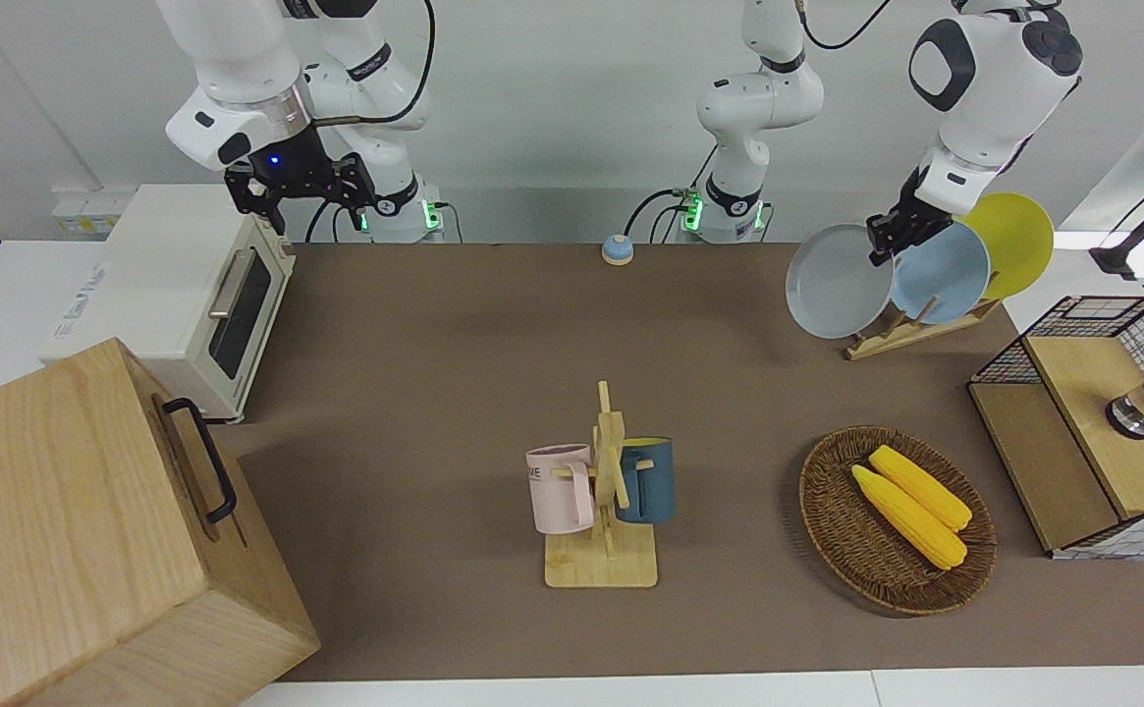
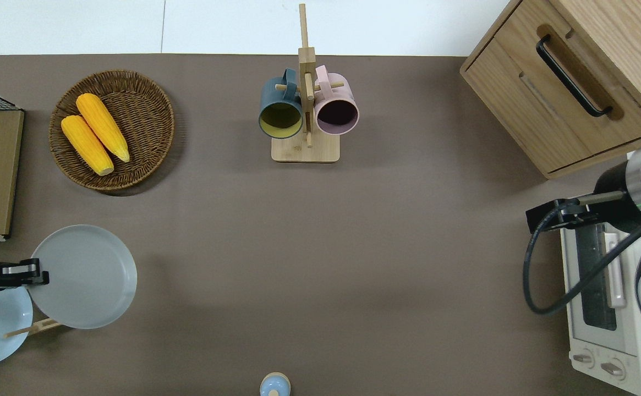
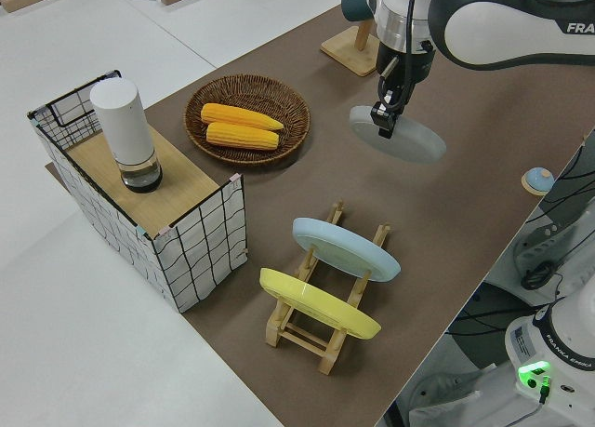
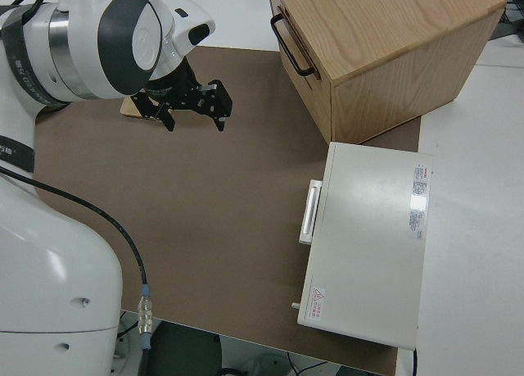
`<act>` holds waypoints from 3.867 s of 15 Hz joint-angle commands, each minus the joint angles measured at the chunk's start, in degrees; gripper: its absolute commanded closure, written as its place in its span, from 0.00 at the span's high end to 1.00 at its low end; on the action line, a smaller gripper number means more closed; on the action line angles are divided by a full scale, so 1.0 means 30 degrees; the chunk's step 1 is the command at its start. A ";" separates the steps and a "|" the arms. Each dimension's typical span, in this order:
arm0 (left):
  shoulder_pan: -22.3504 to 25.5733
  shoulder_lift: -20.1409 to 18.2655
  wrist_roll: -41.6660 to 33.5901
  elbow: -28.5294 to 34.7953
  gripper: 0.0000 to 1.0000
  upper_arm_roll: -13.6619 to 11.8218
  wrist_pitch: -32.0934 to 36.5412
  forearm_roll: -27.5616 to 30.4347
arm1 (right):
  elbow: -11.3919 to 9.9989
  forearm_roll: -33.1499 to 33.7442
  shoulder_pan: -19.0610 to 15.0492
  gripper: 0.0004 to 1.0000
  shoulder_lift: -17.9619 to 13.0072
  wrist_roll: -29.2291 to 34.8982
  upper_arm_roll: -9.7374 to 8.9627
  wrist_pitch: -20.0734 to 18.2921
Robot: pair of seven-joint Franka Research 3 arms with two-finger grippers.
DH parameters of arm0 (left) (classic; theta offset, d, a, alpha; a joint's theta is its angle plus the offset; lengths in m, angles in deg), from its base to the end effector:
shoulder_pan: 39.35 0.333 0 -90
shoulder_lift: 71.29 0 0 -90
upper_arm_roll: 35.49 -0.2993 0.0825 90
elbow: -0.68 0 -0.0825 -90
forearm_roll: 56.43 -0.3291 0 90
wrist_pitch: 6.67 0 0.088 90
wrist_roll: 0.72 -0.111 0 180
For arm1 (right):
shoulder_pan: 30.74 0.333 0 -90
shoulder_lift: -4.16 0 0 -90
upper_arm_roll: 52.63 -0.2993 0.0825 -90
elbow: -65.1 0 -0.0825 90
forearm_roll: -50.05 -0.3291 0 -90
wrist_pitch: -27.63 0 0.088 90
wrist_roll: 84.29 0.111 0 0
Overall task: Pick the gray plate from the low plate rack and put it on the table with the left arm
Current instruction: 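Lift the gray plate out of the rack with the left gripper, then move the plate away from the rack and lower it onto the table, then open the left gripper and withdraw it from the plate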
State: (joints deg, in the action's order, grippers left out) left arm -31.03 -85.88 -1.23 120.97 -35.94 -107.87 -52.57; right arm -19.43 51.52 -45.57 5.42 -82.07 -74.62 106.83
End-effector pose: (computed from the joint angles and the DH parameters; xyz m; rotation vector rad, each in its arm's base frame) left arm 0.4186 0.0586 0.5164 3.0562 0.2443 -0.1117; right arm 0.4824 0.0549 0.6173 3.1076 0.1294 -0.1738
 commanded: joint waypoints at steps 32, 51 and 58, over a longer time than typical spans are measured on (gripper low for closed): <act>-0.1013 0.4041 -0.9322 0.4201 0.67 -0.0084 -0.6049 0.8147 | 0.0140 0.0094 -0.0447 0.98 -0.0038 0.0226 -0.0405 -0.0210; -0.1042 0.3748 -0.2382 -0.3469 0.98 0.0383 0.0069 0.2378 | 0.0111 0.0123 -0.0447 0.98 -0.0038 0.0226 -0.0405 -0.0210; -0.1013 0.3806 -0.0767 -0.7454 0.99 0.1732 0.2913 -0.0906 | 0.0140 0.0123 -0.0447 0.98 -0.0038 0.0226 -0.0405 -0.0210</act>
State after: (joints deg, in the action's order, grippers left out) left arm -33.92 -75.44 -5.36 103.99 -31.65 -102.77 -52.23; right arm -19.43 51.52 -45.57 5.42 -82.07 -74.62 106.83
